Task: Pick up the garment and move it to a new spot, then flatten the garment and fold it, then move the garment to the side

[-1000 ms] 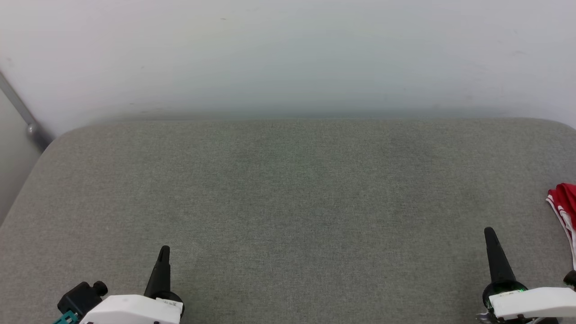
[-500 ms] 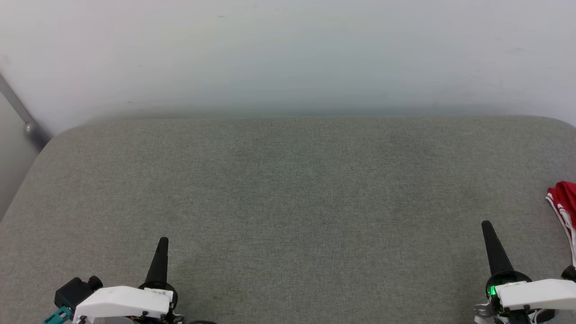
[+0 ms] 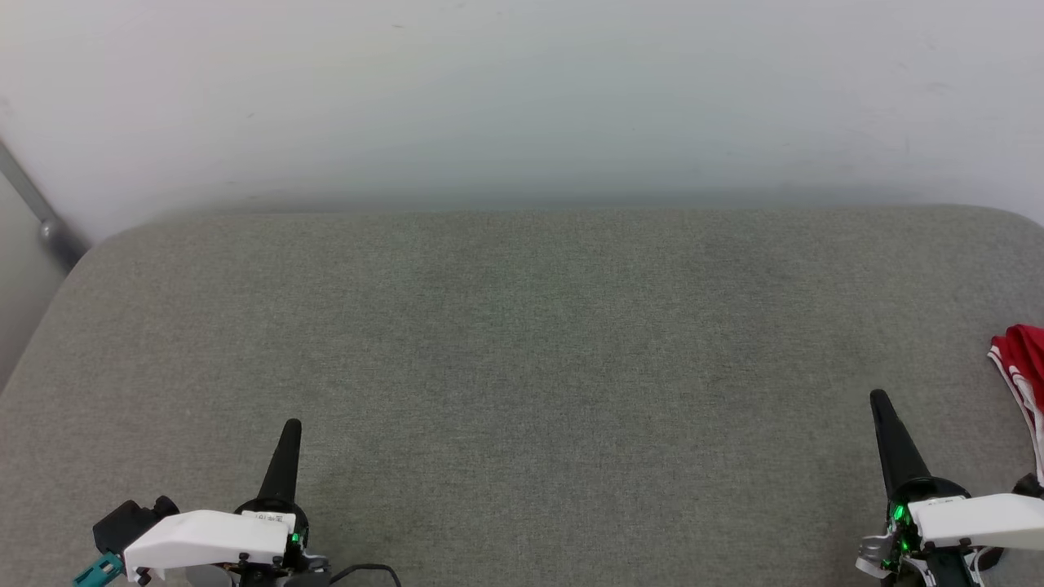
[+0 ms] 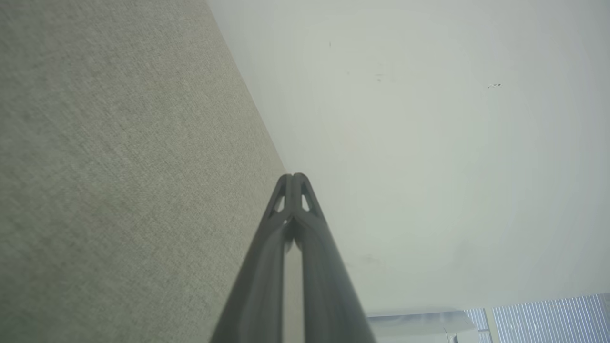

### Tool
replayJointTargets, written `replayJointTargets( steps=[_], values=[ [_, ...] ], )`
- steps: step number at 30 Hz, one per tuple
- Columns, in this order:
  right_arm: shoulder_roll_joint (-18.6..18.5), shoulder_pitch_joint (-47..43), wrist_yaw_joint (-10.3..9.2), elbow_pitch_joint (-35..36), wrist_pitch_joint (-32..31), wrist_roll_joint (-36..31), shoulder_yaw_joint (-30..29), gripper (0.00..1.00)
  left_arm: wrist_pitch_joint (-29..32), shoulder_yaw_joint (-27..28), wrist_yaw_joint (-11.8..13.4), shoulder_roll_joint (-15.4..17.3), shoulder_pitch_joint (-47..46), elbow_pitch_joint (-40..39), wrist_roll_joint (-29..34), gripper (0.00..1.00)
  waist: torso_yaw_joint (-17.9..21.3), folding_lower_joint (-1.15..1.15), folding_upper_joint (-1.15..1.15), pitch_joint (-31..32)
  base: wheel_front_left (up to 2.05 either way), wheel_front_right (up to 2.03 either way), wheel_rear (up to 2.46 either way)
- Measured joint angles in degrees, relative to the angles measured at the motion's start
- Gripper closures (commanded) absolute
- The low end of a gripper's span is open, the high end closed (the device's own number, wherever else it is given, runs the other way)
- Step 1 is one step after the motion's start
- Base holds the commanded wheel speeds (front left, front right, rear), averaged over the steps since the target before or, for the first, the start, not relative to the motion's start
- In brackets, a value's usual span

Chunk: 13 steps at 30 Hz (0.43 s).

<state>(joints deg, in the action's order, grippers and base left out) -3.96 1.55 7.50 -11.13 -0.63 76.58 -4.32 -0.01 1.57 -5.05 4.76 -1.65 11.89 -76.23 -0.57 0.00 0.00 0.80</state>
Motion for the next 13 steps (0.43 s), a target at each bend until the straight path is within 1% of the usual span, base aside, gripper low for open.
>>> replayJointTargets(
  steps=[13],
  values=[
    [0.01, 1.79, 0.00, -1.04, -1.88, 6.55, -0.26, 1.00, 1.87, 0.93, -0.92, -0.04, -1.54, 0.82, -6.97, 1.00, 0.20, 0.00, 0.00, -0.35, 0.00, 0.00, 0.00]
  ],
)
